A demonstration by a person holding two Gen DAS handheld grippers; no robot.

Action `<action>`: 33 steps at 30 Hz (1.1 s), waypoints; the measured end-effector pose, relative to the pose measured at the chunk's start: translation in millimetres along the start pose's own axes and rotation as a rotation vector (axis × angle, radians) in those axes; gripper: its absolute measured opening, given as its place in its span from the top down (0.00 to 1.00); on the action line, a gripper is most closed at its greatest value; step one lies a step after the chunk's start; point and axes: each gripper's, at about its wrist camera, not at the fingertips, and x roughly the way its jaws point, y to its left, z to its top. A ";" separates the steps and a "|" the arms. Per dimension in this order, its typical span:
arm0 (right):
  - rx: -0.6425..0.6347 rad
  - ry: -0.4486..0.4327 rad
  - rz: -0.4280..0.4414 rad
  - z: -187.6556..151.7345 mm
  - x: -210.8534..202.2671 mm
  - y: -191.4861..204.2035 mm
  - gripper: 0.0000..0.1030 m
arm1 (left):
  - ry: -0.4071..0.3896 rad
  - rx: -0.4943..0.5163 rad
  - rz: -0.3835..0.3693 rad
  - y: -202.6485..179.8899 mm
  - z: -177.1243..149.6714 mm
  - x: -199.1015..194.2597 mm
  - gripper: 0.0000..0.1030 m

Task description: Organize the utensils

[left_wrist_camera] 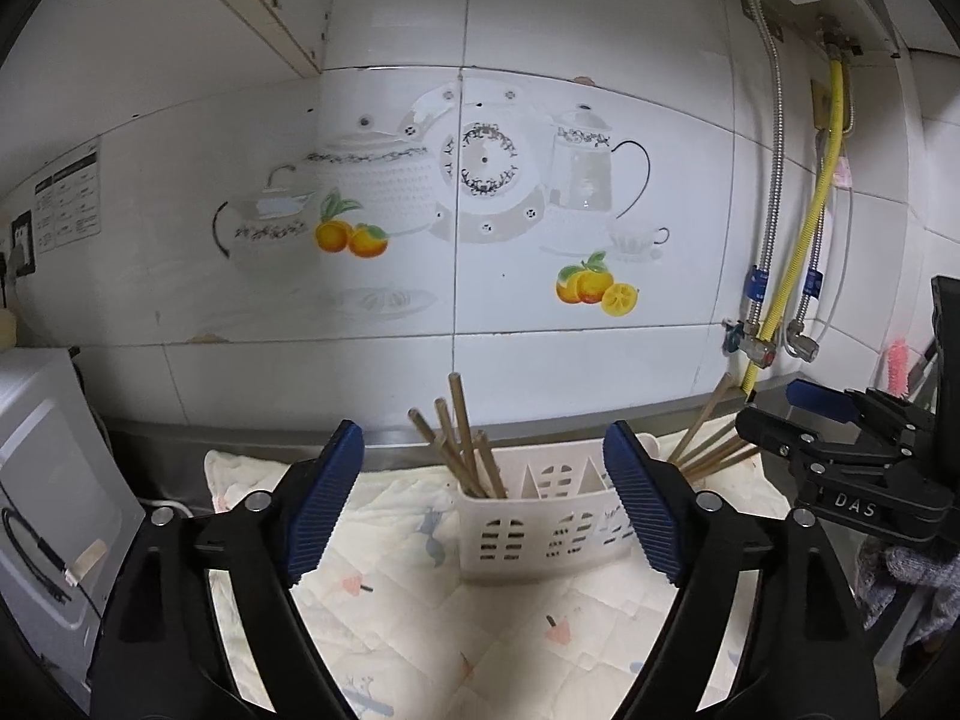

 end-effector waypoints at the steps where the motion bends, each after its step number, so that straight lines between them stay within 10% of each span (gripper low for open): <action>1: 0.004 0.002 -0.005 -3.0 -2.7 0.5 0.33 | 0.001 -0.001 0.000 0.7 -2.1 -2.2 0.16; 12: 0.032 0.047 -0.033 -41.0 -23.4 5.7 0.12 | 0.061 -0.009 0.001 5.7 -40.7 -22.9 0.05; 33: 0.125 0.115 -0.056 -133.0 -66.4 4.9 0.09 | 0.118 0.005 0.014 4.8 -110.4 -58.6 0.05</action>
